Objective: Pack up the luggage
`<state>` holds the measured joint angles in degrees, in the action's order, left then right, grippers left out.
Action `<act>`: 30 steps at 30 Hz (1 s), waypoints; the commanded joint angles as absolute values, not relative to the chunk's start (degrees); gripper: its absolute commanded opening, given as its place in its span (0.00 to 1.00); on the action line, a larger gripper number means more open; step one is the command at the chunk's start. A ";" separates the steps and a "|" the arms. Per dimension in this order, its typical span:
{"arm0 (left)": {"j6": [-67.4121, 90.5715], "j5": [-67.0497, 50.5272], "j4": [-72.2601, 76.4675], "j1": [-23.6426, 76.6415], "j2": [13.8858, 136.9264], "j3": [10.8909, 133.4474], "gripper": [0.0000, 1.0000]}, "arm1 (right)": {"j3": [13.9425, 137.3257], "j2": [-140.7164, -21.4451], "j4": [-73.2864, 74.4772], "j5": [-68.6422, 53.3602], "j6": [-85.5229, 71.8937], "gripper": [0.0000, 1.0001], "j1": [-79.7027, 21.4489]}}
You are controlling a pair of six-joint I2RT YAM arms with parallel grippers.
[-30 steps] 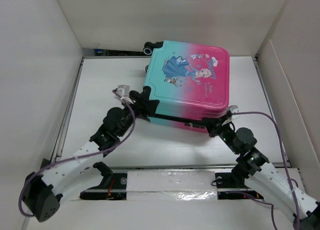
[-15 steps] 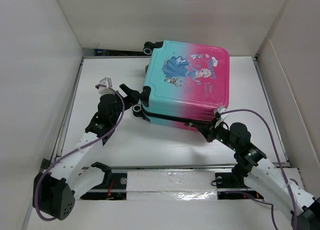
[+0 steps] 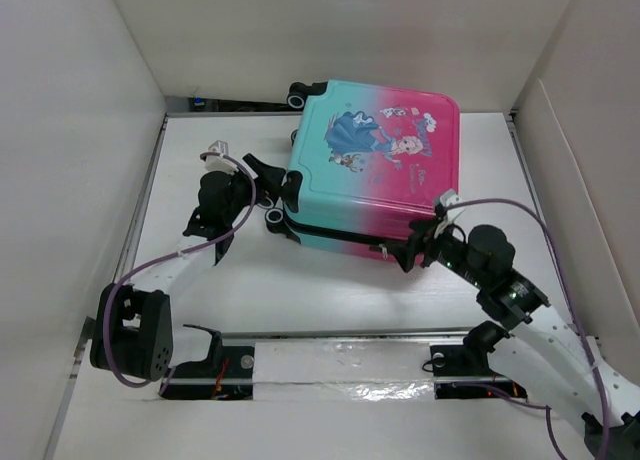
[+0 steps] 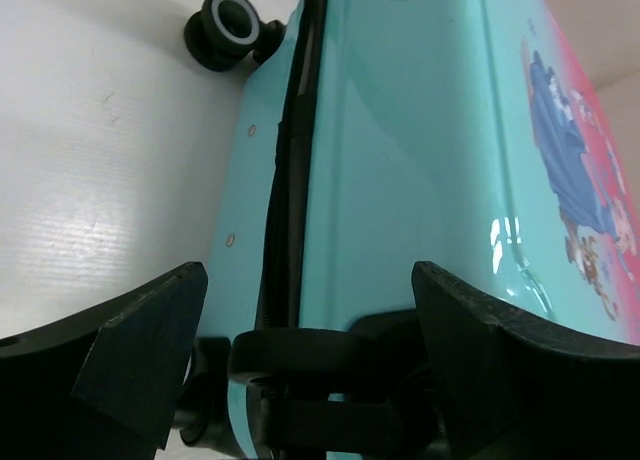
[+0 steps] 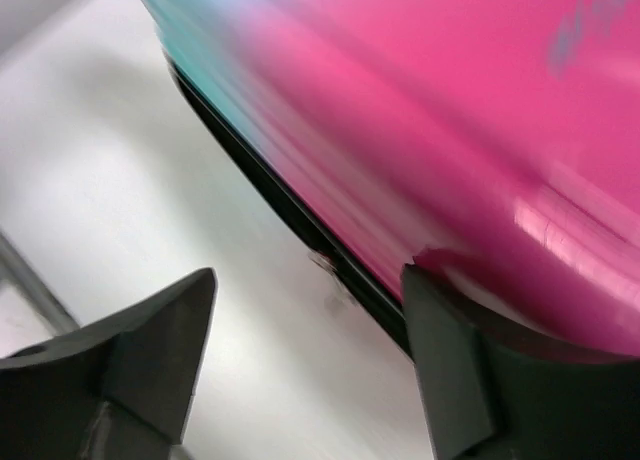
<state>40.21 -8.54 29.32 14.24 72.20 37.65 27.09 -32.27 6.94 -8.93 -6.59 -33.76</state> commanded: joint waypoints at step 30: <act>40.44 -21.71 47.56 21.00 66.18 23.91 0.18 | 74.69 -103.26 -13.53 -50.09 -13.35 0.98 -5.35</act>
<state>41.98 -16.69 50.87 17.65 67.35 26.46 72.69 -98.76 -16.58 -35.20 -13.06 3.62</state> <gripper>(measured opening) 0.190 0.991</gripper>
